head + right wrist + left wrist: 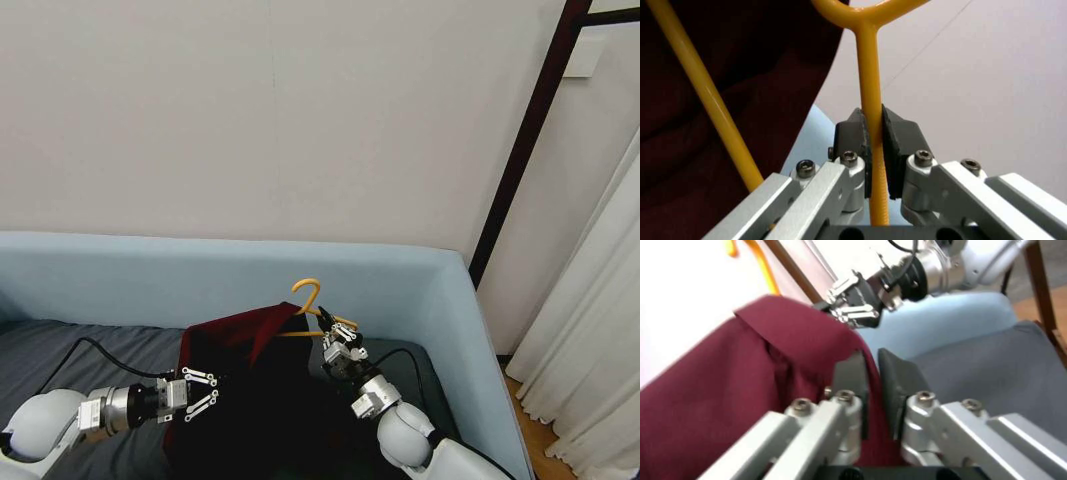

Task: Pick up the clothes from the sofa and hang them on the clothes hanger.

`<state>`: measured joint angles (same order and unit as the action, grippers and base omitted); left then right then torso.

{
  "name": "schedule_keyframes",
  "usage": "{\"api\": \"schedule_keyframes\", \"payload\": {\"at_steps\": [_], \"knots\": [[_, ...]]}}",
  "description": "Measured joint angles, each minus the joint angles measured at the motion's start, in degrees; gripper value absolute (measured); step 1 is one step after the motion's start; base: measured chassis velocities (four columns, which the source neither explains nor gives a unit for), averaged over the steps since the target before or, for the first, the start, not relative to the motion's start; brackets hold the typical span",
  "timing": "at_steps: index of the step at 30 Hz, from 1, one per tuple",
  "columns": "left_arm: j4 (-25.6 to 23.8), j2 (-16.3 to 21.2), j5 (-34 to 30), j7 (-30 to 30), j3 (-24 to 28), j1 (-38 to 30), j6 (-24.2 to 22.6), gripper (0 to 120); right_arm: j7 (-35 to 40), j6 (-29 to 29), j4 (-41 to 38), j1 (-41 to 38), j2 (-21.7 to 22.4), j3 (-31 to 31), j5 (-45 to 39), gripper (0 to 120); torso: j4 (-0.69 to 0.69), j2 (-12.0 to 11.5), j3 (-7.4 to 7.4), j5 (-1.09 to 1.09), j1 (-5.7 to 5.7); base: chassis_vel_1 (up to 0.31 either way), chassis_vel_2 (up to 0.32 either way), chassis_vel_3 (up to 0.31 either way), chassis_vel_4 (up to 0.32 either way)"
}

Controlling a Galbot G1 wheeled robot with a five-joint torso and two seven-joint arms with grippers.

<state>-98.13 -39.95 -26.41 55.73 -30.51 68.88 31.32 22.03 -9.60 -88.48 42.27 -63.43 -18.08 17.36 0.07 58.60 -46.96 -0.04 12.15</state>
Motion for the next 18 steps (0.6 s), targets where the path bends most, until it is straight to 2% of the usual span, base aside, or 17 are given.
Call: {"api": "schedule_keyframes", "payload": {"at_steps": [3,5,6,9,12,13,14,15,16,18], "knots": [[-0.5,-0.2,-0.8,-0.6,-0.4,0.5,0.7,23,0.2,1.0,-0.4,0.1,0.2,-0.2,-1.6,5,0.00,0.0,0.00,0.00,0.00,0.000,0.000,0.000,0.000],[-1.7,0.0,-1.7,-1.4,-0.9,1.3,1.8,35,0.6,3.5,-1.5,0.5,0.9,-0.2,-4.1,5,0.01,0.0,0.00,-0.01,0.00,0.000,0.000,0.000,0.000],[-1.7,0.0,-1.7,-1.4,-0.9,1.3,1.8,35,0.6,3.5,-1.5,0.5,0.9,-0.2,-4.1,5,0.01,0.0,0.00,-0.01,0.00,0.000,0.000,0.000,0.000],[-2.6,0.8,-1.6,-1.6,-3.1,3.5,4.1,50,1.1,5.7,-2.2,0.4,1.6,0.0,-6.0,5,0.01,0.0,0.00,0.00,0.00,0.000,0.000,0.000,0.000],[-2.7,1.2,-1.5,-1.5,-4.5,4.6,5.0,55,1.5,6.8,-2.7,0.3,1.8,0.1,-6.6,5,-0.01,0.0,0.00,0.00,0.00,0.000,0.000,0.000,0.000],[-2.7,1.4,-1.4,-1.5,-6.2,5.6,5.9,62,1.7,8.3,-3.5,0.2,2.0,0.3,-7.2,5,-0.02,0.0,0.00,0.00,0.00,0.000,0.000,0.000,0.000],[-2.6,1.4,-1.4,-1.6,-6.6,5.7,6.1,63,1.8,8.7,-3.8,0.2,2.1,0.3,-7.3,5,-0.02,0.0,0.00,0.00,0.00,0.000,0.000,0.000,0.000],[-2.0,1.5,-0.9,-2.6,-8.3,6.1,7.0,71,1.9,10.4,-5.0,0.2,2.7,0.5,-7.6,5,-0.02,0.0,0.00,0.00,0.00,0.000,0.000,0.000,0.000],[-2.0,1.5,-0.9,-2.6,-8.3,6.1,7.0,71,1.9,10.4,-5.0,0.2,2.7,0.5,-7.6,5,-0.02,0.0,0.00,0.00,0.00,0.000,0.000,0.000,0.000],[0.9,1.8,0.3,-5.8,-11.2,6.4,8.1,80,1.9,14.3,-8.2,0.2,4.3,0.5,-8.0,5,0.00,0.0,0.00,0.00,0.00,0.000,0.000,0.000,0.000]]}}
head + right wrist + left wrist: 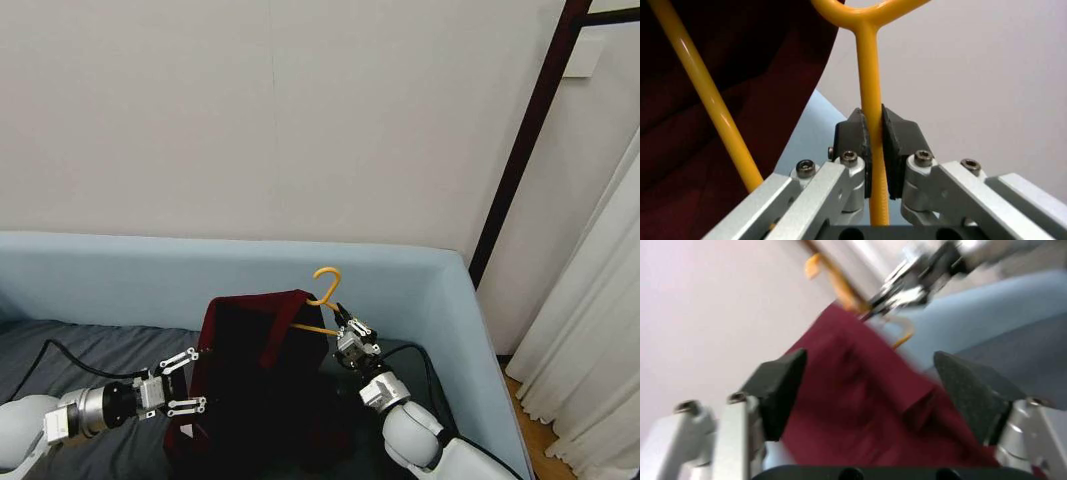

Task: Pick up the clothes from the sofa and hang them on the clothes hanger.

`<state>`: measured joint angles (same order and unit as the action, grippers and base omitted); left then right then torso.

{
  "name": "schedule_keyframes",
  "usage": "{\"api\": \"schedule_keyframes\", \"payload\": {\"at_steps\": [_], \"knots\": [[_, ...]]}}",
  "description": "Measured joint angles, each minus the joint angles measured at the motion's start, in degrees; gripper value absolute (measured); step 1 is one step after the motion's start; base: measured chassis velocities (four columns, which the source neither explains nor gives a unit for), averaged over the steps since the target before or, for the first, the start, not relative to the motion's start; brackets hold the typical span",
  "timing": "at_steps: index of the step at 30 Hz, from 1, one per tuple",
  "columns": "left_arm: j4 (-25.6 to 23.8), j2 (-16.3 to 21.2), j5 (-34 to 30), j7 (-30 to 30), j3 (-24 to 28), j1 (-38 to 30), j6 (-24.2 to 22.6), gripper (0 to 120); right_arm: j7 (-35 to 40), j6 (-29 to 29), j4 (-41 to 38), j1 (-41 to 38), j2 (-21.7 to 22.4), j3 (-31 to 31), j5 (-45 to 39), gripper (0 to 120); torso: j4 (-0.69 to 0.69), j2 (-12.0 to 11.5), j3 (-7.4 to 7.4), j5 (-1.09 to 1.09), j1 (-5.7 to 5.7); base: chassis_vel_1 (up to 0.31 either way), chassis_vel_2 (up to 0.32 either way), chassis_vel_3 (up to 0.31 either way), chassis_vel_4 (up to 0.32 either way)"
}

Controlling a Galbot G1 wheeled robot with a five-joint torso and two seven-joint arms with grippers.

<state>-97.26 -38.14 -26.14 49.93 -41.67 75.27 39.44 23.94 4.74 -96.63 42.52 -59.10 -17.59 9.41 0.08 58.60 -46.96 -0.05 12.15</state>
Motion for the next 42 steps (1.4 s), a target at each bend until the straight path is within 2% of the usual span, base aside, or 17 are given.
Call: {"api": "schedule_keyframes", "payload": {"at_steps": [2,3,4,6,11,15,17,27,30,35,40,42], "knots": [[0.6,0.1,0.0,-0.3,-0.3,0.0,0.2,84,0.0,0.8,-0.7,0.0,0.3,0.0,0.0,5,0.00,0.0,0.00,0.00,0.00,0.000,0.000,0.000,0.000],[3.0,0.6,0.0,-0.9,-1.3,-0.1,0.8,91,-0.1,3.1,-2.5,0.1,1.3,0.0,-0.1,5,0.00,0.0,0.00,-0.01,0.00,0.000,0.000,0.000,0.000],[3.3,0.7,0.0,-0.9,-1.4,-0.1,0.9,91,-0.1,3.3,-2.7,0.1,1.4,0.0,-0.1,5,0.00,0.0,0.00,-0.01,0.00,0.000,0.000,0.000,0.000],[7.4,1.9,-0.2,-1.2,-2.7,-0.4,1.8,99,-0.4,5.3,-4.4,0.1,2.3,0.6,-0.1,5,-0.01,0.0,0.00,-0.01,0.00,0.000,0.000,0.000,0.000],[11.2,3.1,-0.3,-3.9,-3.0,-0.8,3.3,100,-0.5,7.1,-6.4,0.2,3.5,1.3,-0.6,5,-0.01,0.0,0.00,-0.01,0.00,0.000,0.000,0.000,0.000],[11.9,3.2,-0.2,-6.3,-2.7,-0.5,3.6,100,-0.5,8.4,-7.6,0.6,4.2,1.5,-1.3,5,0.00,0.0,0.00,0.00,0.00,0.000,0.000,0.000,0.000],[12.3,2.9,0.2,-7.3,-2.6,-0.2,3.6,100,-0.5,11.3,-9.5,1.1,5.0,1.6,-2.6,5,0.00,0.0,0.00,0.00,0.00,0.000,0.000,0.000,0.000],[12.0,2.1,1.7,-7.2,-4.1,1.4,3.6,100,-1.0,14.8,-13.4,1.2,7.3,2.2,-5.1,5,-0.01,0.0,0.00,0.00,0.00,0.000,0.000,0.000,0.000],[11.8,2.0,1.8,-7.2,-4.4,1.7,3.6,100,-1.3,14.4,-13.4,1.2,7.5,2.4,-3.3,5,-0.01,0.0,0.00,0.00,0.00,0.000,0.000,0.000,0.000],[11.2,1.9,1.9,-7.1,-4.7,1.9,3.4,100,-2.8,10.2,-12.0,1.5,7.5,3.8,3.0,5,0.00,0.0,0.00,0.00,0.00,0.000,0.000,0.000,0.000],[10.5,1.7,1.9,-7.1,-4.7,2.2,3.2,100,-3.2,9.1,-11.6,1.5,7.5,3.8,3.7,5,0.00,0.0,0.00,0.00,0.00,0.000,0.000,0.000,0.000],[9.5,1.6,0.4,-6.5,-4.7,2.5,2.4,100,-4.7,5.3,-10.3,1.1,7.1,4.3,4.8,5,-0.01,0.0,0.00,0.00,0.00,0.000,0.000,0.000,0.000]]}}
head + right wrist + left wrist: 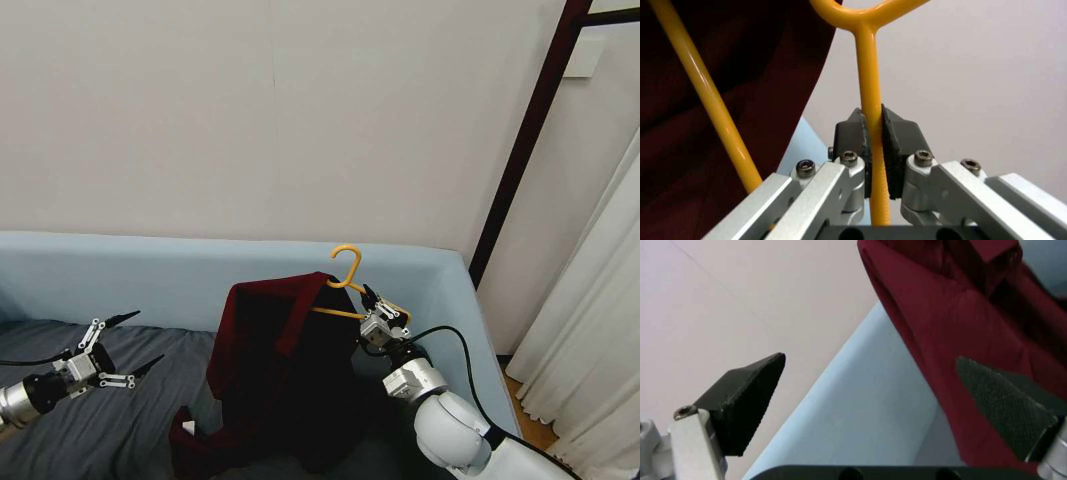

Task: Pick up the clothes from the sofa and hang them on the clothes hanger.

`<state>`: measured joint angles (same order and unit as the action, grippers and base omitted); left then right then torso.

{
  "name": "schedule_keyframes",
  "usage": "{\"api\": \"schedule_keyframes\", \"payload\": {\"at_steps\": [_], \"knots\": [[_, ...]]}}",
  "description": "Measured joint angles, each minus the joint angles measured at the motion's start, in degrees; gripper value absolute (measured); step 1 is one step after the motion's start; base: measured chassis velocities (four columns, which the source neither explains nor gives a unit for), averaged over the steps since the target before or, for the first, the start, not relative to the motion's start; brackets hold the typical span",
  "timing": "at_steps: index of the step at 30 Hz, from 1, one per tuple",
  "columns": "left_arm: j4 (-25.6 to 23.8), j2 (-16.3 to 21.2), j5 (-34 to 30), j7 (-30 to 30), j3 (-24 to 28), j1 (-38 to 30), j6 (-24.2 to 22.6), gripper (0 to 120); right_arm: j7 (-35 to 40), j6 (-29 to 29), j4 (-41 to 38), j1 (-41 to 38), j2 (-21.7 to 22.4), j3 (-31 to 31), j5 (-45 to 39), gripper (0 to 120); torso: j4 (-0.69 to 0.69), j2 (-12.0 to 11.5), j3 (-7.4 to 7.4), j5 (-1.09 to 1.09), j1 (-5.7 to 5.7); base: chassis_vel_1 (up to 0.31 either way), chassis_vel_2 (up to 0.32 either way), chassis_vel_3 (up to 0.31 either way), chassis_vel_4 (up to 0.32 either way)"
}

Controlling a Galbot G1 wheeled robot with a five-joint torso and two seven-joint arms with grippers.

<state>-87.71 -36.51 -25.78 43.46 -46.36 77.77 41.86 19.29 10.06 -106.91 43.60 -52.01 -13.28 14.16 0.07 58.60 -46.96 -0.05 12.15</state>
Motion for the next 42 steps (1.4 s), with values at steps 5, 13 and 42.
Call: {"api": "schedule_keyframes", "payload": {"at_steps": [5,13,42], "knots": [[-5.0,0.3,-10.7,3.2,1.2,1.0,-5.9,100,-3.3,-10.0,3.8,-0.5,-1.2,1.9,6.5,5,-0.01,0.0,0.00,0.01,0.00,0.000,0.000,0.000,0.000],[-15.8,3.0,-22.4,1.7,6.1,-0.1,-15.4,100,-5.0,-16.5,6.4,-0.6,-3.2,3.4,17.8,5,0.02,0.0,0.00,0.01,0.00,0.000,0.000,0.000,0.000],[-11.0,4.7,-19.7,4.7,14.4,0.1,-21.8,53,-3.0,-25.4,5.8,0.5,-8.8,3.8,40.9,5,0.00,0.0,0.00,0.00,0.00,0.000,0.000,0.000,0.000]]}}
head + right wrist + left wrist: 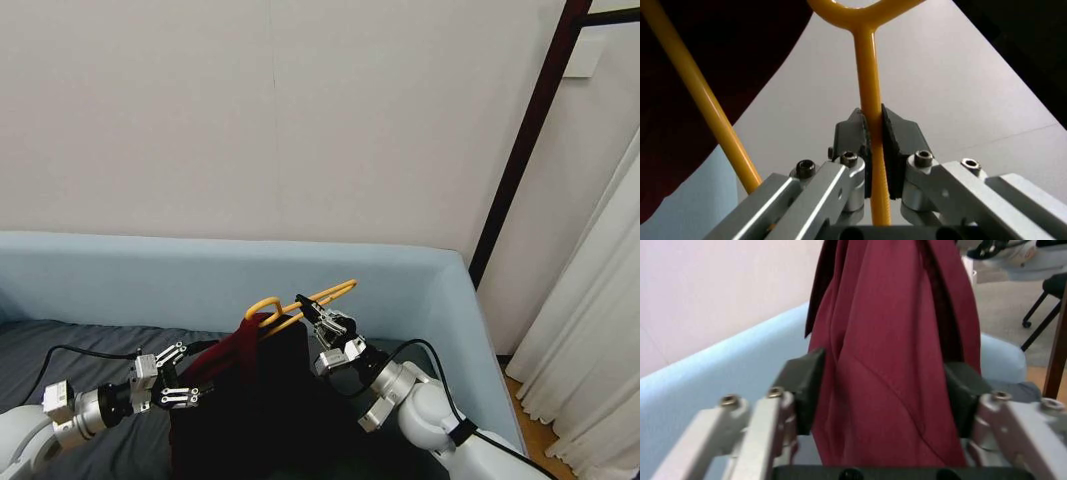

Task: Pick up the clothes from the sofa and hang them on the clothes hanger.

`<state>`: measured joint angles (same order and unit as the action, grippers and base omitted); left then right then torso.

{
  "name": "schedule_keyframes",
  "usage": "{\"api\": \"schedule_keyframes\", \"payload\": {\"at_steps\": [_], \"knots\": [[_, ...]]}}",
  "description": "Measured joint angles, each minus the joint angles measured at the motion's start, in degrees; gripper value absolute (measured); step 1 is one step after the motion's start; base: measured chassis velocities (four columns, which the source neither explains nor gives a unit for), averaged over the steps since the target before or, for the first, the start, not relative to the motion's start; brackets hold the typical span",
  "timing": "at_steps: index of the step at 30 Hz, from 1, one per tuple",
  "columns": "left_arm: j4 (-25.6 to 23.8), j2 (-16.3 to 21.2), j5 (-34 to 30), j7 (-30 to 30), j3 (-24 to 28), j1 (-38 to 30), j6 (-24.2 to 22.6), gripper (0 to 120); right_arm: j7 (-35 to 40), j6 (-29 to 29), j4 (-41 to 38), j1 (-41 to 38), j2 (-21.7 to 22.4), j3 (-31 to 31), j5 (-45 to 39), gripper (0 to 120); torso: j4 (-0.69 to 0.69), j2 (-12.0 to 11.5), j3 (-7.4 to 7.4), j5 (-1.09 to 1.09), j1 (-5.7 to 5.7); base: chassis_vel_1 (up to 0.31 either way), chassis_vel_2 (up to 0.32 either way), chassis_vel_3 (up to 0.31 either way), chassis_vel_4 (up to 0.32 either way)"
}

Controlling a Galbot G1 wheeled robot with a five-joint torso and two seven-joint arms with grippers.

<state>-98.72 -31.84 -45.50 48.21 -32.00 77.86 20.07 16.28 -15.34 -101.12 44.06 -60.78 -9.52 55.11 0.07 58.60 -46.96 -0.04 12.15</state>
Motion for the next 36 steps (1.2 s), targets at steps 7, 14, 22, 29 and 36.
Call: {"api": "schedule_keyframes", "payload": {"at_steps": [7,14,22,29,36], "knots": [[0.8,-0.3,0.6,0.3,-0.1,0.2,0.0,26,0.2,-0.1,0.0,0.2,-0.1,-1.1,-0.9,5,0.00,0.0,0.00,0.00,0.00,0.000,0.000,0.000,0.000],[1.2,-0.8,0.8,0.2,-0.3,0.3,-0.2,7,0.1,1.4,-0.2,0.5,0.2,-3.1,-5.0,5,0.00,0.0,0.00,0.00,0.00,0.000,0.000,0.000,0.000],[1.7,-1.0,1.6,0.2,-0.6,0.3,-0.2,7,-1.3,3.1,-1.3,0.8,0.8,-5.0,-10.8,5,0.00,0.0,0.00,0.00,0.00,0.000,0.000,0.000,0.000],[1.9,-1.0,1.6,0.5,-1.4,0.7,-0.3,7,-9.4,2.0,-1.6,0.7,2.5,-7.2,-23.8,5,0.01,0.0,0.00,0.00,0.00,0.000,0.000,0.000,0.000],[1.5,-1.0,0.7,2.5,-2.1,1.0,-0.4,7,-12.0,-1.9,0.8,0.5,2.0,-8.2,-28.4,23,0.02,0.0,0.00,-0.01,0.00,0.000,0.000,0.000,0.000]]}}
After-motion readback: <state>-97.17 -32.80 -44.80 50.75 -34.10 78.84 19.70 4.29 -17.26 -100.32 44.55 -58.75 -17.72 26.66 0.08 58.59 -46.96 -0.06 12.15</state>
